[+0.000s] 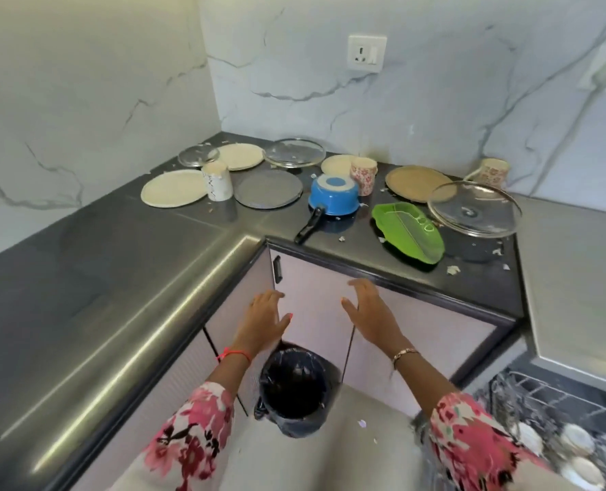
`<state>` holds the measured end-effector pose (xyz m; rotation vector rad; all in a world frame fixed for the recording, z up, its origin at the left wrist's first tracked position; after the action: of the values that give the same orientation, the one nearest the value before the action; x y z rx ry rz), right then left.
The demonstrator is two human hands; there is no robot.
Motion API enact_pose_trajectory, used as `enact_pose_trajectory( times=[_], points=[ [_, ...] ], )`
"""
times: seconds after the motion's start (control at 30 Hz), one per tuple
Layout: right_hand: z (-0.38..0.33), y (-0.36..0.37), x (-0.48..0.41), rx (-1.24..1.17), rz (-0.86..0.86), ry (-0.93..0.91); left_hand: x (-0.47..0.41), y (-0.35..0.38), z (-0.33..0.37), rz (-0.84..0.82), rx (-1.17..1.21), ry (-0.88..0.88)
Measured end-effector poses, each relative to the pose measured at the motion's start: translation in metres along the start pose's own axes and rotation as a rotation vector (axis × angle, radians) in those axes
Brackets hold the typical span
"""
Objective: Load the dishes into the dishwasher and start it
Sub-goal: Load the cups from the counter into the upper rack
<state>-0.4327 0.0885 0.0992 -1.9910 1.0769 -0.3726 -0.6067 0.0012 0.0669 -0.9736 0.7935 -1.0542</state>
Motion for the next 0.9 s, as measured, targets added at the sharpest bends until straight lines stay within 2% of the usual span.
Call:
enact_pose_trajectory(
  times=[0.23, 0.33, 0.53, 0.73, 0.9],
  points=[
    [0.003, -0.037, -0.145, -0.012, 0.101, -0.030, -0.120, -0.032, -0.028, 0.070, 0.000, 0.040],
    [0.018, -0.061, -0.209, -0.008, 0.162, -0.017, -0.171, -0.031, -0.037, 0.041, 0.032, 0.037],
    [0.055, -0.093, -0.328, 0.065, 0.178, 0.011, -0.264, -0.014, -0.047, -0.035, 0.024, 0.021],
    [0.097, -0.104, -0.410, 0.272, 0.117, 0.126, -0.303, 0.017, -0.060, -0.058, -0.069, 0.059],
    [0.121, -0.088, -0.446, 0.251, -0.051, 0.258, -0.302, 0.029, -0.067, -0.029, -0.159, 0.071]
  ],
)
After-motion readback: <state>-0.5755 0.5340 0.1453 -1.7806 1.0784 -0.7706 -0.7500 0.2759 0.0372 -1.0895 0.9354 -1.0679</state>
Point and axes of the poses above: each hand's wrist, its own x-axis away from the middle knuckle, its own y-axis out of the palm, z = x × y, the point moved 10 cm from there along -x, towards the middle knuckle, and after that the axes turned 5 degrees about -x, right-handed, at the moved point
